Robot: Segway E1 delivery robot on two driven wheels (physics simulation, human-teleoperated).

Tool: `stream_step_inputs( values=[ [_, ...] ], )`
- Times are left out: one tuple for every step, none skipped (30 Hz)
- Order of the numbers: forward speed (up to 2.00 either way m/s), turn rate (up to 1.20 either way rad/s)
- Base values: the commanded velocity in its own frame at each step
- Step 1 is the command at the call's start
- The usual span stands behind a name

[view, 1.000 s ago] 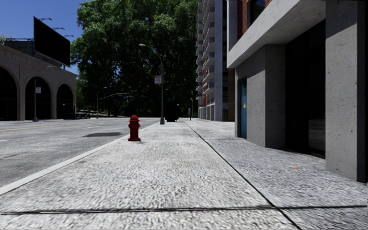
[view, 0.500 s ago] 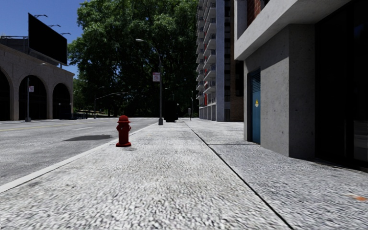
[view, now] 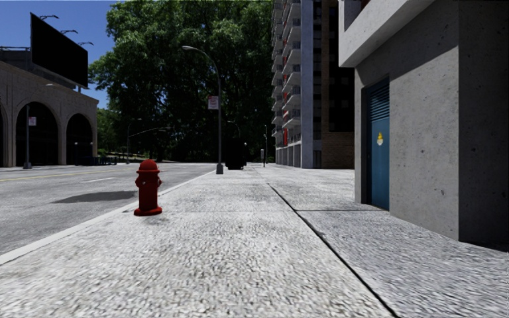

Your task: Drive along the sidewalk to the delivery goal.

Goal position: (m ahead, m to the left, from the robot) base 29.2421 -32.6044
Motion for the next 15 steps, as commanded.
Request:
stream_step_inputs(
  values=[
    [2.0, 0.0],
    [2.0, 0.0],
    [2.0, 0.0],
    [2.0, 0.0],
    [2.0, 0.0],
    [2.0, 0.0],
    [2.0, 0.0],
    [2.0, 0.0],
    [2.0, 0.0],
    [2.0, 0.0],
    [2.0, 0.0],
    [2.0, 0.0],
    [2.0, 0.0],
    [2.0, 0.0],
    [2.0, 0.0]
  ],
)
